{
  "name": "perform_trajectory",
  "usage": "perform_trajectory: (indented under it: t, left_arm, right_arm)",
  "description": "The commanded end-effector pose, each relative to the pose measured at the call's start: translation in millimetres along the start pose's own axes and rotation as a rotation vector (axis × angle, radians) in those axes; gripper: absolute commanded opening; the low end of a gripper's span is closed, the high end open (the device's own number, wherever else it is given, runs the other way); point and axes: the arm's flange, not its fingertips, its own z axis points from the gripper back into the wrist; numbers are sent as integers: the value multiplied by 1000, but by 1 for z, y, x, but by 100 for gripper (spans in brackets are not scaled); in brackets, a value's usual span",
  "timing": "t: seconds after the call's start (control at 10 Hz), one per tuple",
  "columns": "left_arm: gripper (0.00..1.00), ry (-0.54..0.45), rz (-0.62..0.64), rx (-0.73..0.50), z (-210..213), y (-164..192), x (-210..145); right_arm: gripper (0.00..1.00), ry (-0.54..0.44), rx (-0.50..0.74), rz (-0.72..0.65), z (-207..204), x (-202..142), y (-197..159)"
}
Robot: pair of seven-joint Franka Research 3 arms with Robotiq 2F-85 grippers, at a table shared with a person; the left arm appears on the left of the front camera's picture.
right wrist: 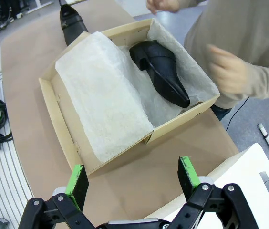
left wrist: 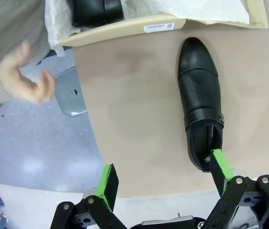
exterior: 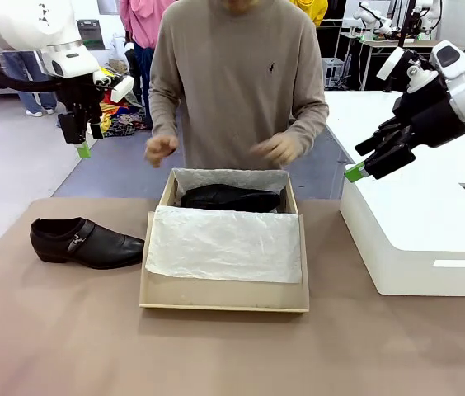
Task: Pack the shoes into the box.
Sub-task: Place the other shoe of the Shoes into the Shoes Box.
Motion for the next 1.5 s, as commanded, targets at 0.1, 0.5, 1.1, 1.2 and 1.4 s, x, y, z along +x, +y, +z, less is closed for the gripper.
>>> perform_trajectory:
  t: [0.1,0.5,1.1,1.2,1.4]
  left_arm:
    - [100,0,0,0,0,0,0]
    - [100,18,92,34,-5,-40,-33]
    - [100,21,66,16,-57,-62,-65]
    - [100,11,43,23,-70,-60,-72]
    - [100,-6,10,7,-85,-54,-81]
  right_arm:
    - [100,-21,13,11,-2,0,-3]
    - [100,-21,13,11,-2,0,-3]
    - [100,-21,13,11,-2,0,-3]
    - [100,-21,13,11,-2,0,-3]
    - [100,-21,13,11,-2,0,-3]
